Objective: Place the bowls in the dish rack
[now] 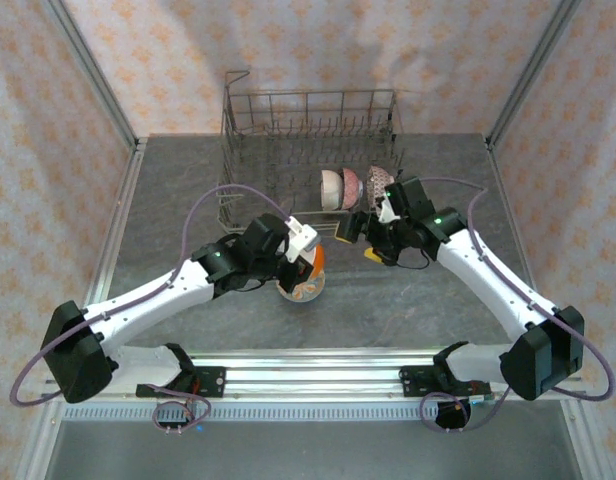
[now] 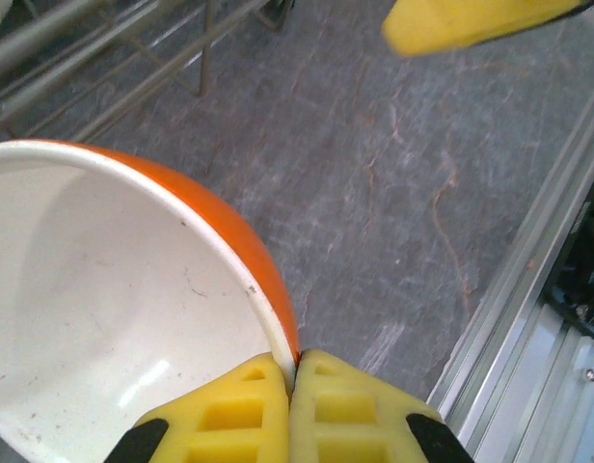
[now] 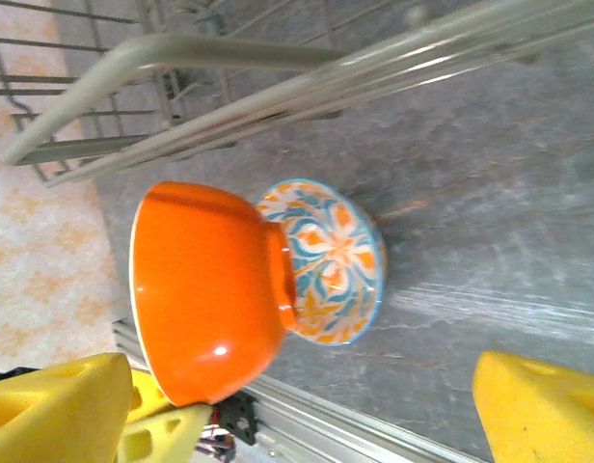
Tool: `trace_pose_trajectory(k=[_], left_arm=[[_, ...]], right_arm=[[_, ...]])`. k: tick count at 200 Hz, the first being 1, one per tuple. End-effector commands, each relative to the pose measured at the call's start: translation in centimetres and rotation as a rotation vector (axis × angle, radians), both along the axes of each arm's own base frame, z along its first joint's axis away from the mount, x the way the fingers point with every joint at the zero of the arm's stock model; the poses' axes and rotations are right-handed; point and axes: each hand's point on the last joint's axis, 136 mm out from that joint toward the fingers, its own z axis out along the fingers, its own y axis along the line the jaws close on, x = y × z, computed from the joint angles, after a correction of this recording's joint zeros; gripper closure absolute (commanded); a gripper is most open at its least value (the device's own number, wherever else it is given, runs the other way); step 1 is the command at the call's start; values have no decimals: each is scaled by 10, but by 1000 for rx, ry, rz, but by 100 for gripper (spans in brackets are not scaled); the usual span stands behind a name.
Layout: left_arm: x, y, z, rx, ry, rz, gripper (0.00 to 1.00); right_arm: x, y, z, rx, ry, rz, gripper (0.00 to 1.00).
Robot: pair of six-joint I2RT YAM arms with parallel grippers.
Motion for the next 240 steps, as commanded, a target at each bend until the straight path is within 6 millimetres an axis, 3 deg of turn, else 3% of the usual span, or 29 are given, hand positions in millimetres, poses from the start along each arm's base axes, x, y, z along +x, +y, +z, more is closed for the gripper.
trace_pose_trajectory(k=[1,83,152,240], left_arm=[[6,-15,33,-139,-72,-22,100],[14,-32,61,-236,-121,-51,100],[15,-37,74,-272,-147,-65,100],[17,-45,83,-322,-154,-79,100]], right_arm=[[8,21,20,102,-52,14,8],[8,34,27,134,-68,70,7],[6,35,12,64,-39,120,6],[12,46,22,107,-66,140,4]])
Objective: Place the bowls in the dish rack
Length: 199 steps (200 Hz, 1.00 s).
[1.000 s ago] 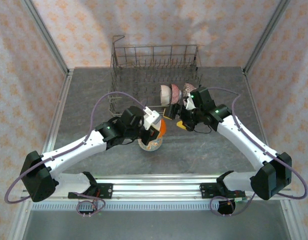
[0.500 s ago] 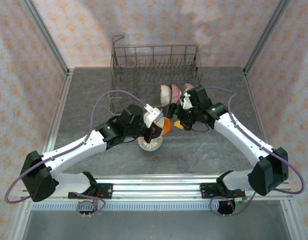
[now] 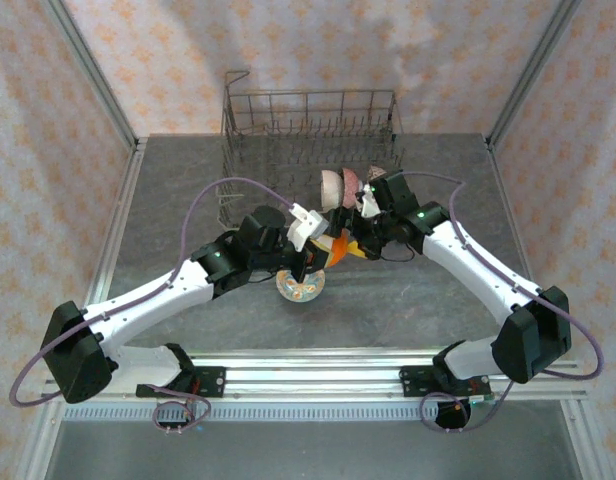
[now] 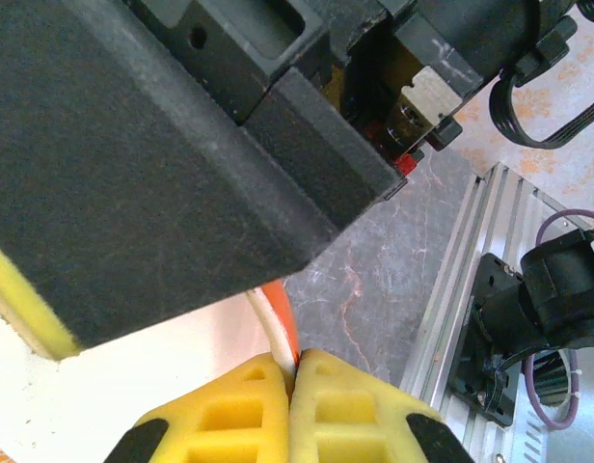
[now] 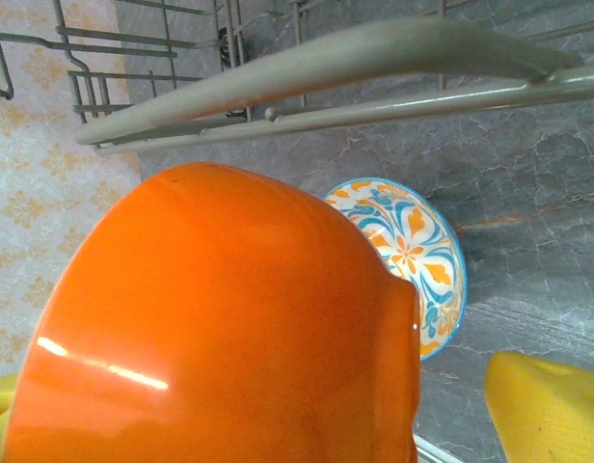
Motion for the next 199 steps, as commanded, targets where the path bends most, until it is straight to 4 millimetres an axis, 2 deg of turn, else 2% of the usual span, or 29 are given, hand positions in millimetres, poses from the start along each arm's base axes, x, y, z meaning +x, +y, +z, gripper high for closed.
trace_pose_trajectory(k=[1,65,120,199], left_arm=[[7,-10,31,-83,-64,-17,100],[10,-12,30,-70,-74,-24,100],[12,-12,31,-66,-84,-18,100],[15,-8,22,-35,-76,8,100]], right_arm=[[3,9,18,43,-40,24,4],[2,14,26,72,-41,48,13],[-2,14,20,54,-26,73,26],[-1,11,22,36,-45,73,37]])
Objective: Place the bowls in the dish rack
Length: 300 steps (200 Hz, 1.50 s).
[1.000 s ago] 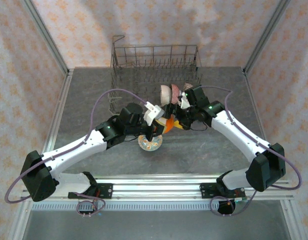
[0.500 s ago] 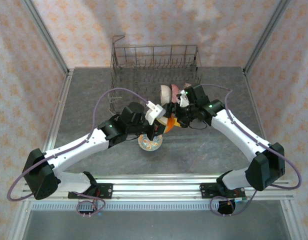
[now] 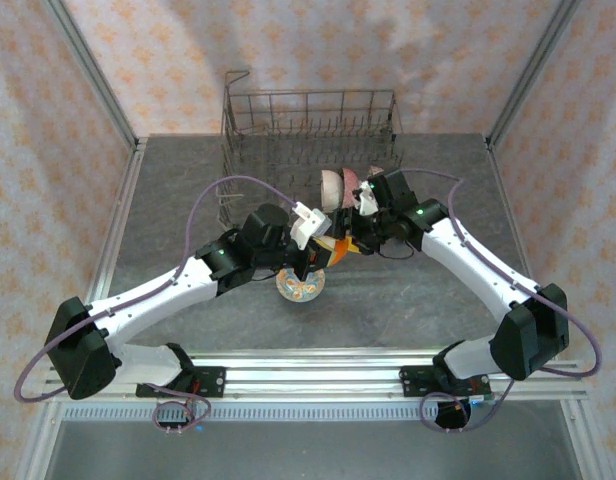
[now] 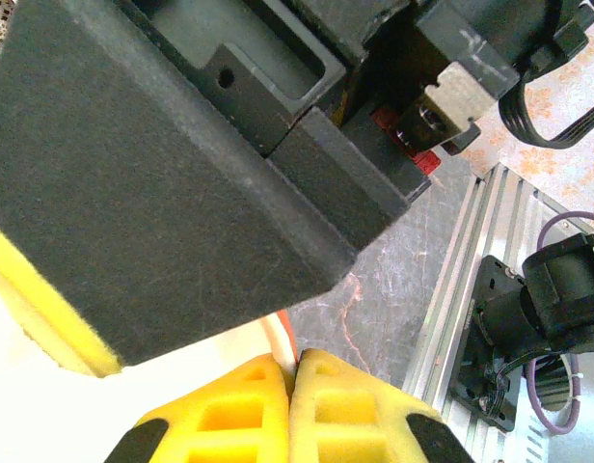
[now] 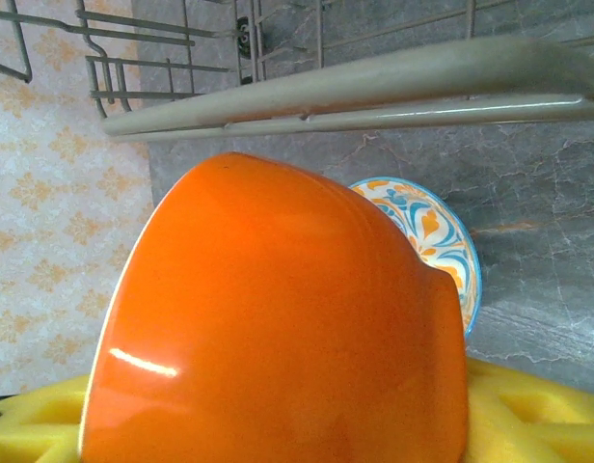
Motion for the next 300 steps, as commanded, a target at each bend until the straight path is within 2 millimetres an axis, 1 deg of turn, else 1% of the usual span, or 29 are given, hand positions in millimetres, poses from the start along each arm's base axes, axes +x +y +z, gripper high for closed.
trace_pose_trajectory(k=[1,20,50,60,84,100,119,137,145,157,180,196,218,224,248,280,300], left_arm=[[11,-3,23,-36,-78,14,100],[12,-2,21,-25,-74,20,100],[15,1,23,-14,-83,38,100],[17,2,26,-15,-91,54,93],[21,7,37,-41,-122,90,64],[22,11,47,-60,-149,116,50],[22,16,58,-72,-172,136,43],[24,22,66,-82,-194,166,40],[26,27,70,-87,-204,186,38],[31,35,72,-89,-209,225,32],[43,48,72,-81,-198,280,31],[50,58,73,-72,-196,312,31],[67,78,72,-45,-191,402,30],[72,84,69,-31,-182,433,28],[89,107,59,22,-141,524,28],[110,131,49,25,-75,614,28],[118,138,45,25,-43,636,29]], right_arm=[[-2,6,17,25,-28,28,37],[0,6,20,23,-40,30,40],[2,4,27,11,-65,28,43],[4,2,28,-4,-74,24,44],[7,-3,35,-50,-109,25,44],[12,-5,40,-77,-133,23,45],[19,-3,52,-77,-162,26,45],[29,-1,63,-84,-202,14,45],[34,-1,64,-98,-213,10,45],[43,-2,68,-127,-238,5,45],[66,-5,71,-207,-285,-17,45],[82,-4,79,-239,-322,-30,45],[110,-6,89,-299,-380,-80,45],[117,-7,91,-320,-394,-94,45],[143,-7,95,-394,-446,-120,45],[166,1,94,-492,-485,-101,45],[177,6,91,-552,-507,-97,45]])
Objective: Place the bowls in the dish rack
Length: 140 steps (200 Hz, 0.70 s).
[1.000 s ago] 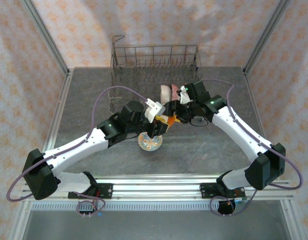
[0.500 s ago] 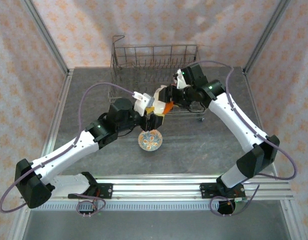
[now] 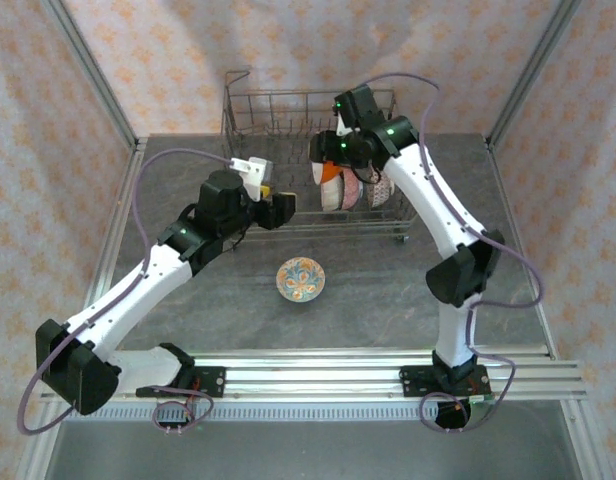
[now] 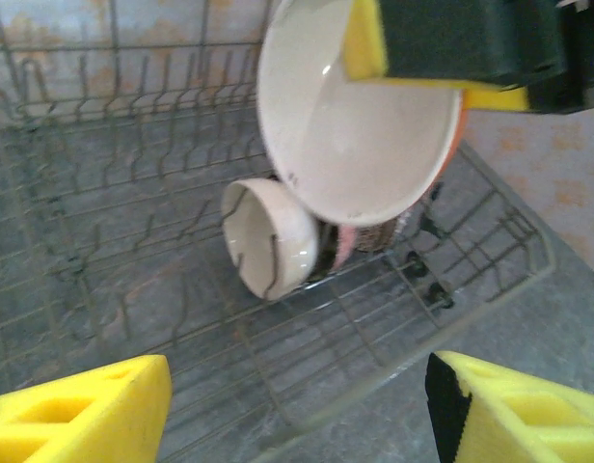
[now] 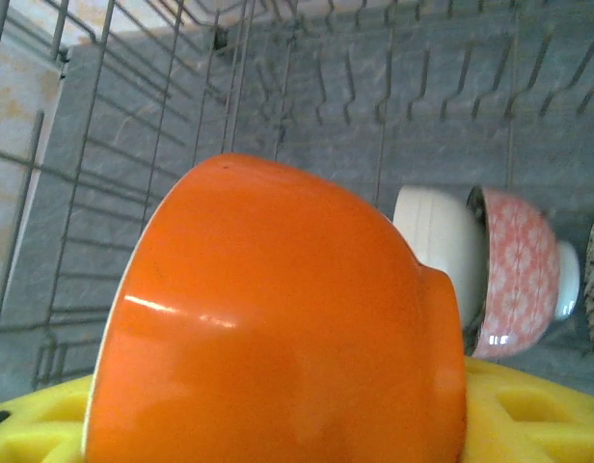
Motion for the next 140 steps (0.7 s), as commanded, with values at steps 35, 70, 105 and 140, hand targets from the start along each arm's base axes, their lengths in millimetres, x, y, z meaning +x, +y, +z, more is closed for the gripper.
trace_pose_trajectory(k=[35,70,105,140], left_arm=[[25,39,-13,7,102,164,29],[37,59,-16,-33,124,219,29],[42,64,-20,-14,130,230,29],[44,70,-24,19,129,241,29]], right_arm=[[19,1,-7,-217,-92,-42,45],[24,12,-13,-276,-131,-39,46],[22,25,-19,-336,-159,-24,46],[24,26,-15,-373,-199,-46,45]])
